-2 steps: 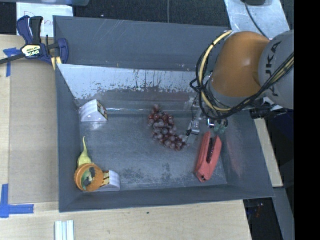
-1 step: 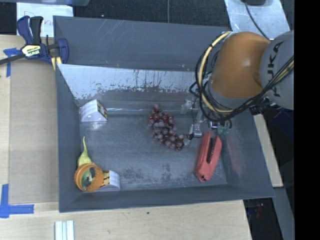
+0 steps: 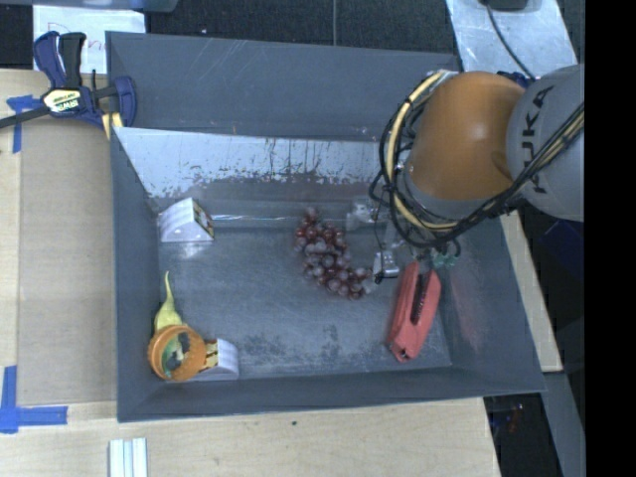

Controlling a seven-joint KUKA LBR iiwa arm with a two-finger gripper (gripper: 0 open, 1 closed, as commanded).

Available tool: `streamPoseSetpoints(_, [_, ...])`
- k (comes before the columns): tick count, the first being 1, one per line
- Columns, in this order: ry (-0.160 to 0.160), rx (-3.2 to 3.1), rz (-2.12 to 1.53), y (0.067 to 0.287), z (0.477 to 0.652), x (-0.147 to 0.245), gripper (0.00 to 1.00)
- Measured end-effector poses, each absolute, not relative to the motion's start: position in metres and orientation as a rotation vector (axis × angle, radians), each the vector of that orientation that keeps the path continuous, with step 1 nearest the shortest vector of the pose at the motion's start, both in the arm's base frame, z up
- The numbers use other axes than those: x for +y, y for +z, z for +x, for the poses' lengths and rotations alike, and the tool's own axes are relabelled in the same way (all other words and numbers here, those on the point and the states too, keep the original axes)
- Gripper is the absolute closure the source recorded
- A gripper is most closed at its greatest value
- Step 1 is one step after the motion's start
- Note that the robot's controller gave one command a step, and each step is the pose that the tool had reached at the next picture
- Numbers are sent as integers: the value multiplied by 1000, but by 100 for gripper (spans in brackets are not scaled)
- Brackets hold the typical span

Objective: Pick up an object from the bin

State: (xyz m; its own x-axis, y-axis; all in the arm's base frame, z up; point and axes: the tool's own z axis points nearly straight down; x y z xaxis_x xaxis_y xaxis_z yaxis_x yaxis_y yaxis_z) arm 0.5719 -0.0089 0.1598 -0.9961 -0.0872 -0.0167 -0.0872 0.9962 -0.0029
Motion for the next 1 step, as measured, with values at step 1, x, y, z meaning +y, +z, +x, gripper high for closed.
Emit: streamPoseSetpoints(1, [0,3114,175,147,578,17,0])
